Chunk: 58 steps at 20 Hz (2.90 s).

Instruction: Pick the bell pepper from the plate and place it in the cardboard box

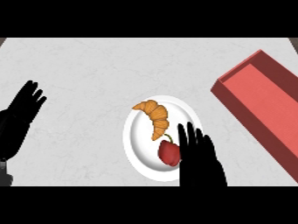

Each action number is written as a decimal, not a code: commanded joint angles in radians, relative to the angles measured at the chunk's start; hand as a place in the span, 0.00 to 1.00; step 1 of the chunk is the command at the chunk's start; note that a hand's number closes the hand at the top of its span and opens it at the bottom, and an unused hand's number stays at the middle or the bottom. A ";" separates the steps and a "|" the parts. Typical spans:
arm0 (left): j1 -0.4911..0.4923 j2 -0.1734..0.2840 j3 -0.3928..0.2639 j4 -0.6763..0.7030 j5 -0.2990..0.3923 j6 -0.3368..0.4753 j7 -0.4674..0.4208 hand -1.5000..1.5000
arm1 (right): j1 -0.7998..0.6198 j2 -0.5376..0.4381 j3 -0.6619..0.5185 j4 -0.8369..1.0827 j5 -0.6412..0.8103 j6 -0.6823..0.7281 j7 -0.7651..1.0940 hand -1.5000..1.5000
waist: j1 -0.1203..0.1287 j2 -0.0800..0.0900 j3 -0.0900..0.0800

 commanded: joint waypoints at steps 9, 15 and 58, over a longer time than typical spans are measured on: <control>0.030 -0.009 0.017 -0.036 0.000 -0.013 0.017 0.50 | -0.181 0.025 0.061 0.126 -0.107 -0.011 0.298 0.00 | -0.007 -0.003 0.002; 0.022 -0.024 0.026 -0.008 -0.010 -0.019 -0.007 0.50 | -0.257 0.025 0.045 0.194 -0.125 0.005 0.293 0.00 | -0.007 -0.002 0.001; 0.038 -0.059 0.069 0.011 -0.040 -0.070 -0.017 0.50 | -0.293 0.025 -0.017 0.490 -0.213 -0.078 0.249 0.00 | -0.016 -0.002 0.002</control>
